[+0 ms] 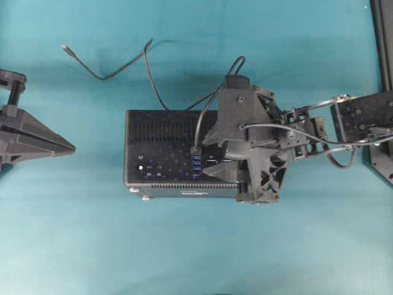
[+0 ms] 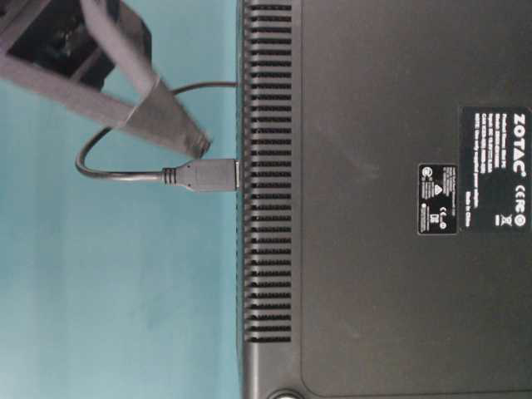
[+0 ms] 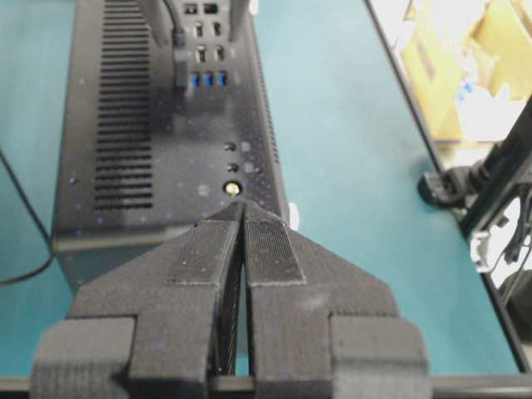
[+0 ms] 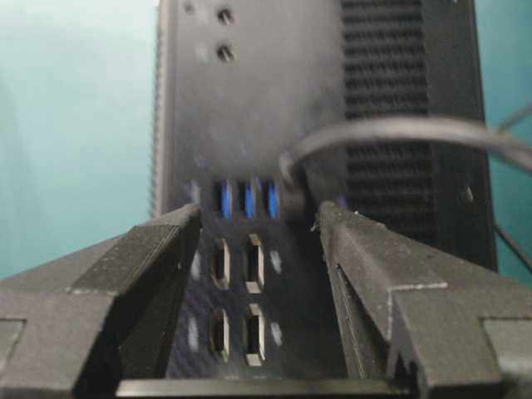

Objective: Insert the USB into the PC box with both arms.
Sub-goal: 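Open the right gripper and lift it away from the plug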

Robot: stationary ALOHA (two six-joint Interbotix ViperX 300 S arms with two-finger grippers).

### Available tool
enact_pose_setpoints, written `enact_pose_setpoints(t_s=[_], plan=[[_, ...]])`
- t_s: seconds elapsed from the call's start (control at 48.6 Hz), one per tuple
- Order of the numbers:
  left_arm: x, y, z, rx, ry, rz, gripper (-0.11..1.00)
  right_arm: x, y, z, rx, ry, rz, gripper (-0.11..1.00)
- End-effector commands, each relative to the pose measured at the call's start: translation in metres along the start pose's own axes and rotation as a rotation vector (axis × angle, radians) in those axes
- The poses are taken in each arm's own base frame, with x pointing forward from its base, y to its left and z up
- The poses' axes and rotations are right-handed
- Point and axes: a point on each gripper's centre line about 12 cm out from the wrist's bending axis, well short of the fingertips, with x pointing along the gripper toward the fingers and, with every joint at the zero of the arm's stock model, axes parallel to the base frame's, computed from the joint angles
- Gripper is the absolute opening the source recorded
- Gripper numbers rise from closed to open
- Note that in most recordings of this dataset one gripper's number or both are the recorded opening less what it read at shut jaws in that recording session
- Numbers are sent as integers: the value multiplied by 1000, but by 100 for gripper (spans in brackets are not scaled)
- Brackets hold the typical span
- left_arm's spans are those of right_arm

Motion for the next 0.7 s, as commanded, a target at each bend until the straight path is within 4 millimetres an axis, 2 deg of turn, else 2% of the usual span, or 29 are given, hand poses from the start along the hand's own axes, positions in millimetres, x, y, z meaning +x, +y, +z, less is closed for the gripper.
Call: enact_pose_setpoints(t_s=[0.0, 0.371, 0.679], plan=[[-2, -3, 10, 5, -32, -10, 0, -15, 0, 10, 7, -42, 4, 64], [-2, -6, 11, 7, -33, -22, 0, -33, -3, 6, 1, -45, -6, 64], [-7, -5, 7, 8, -49, -24, 0, -66, -9, -8, 5, -63, -9, 64]])
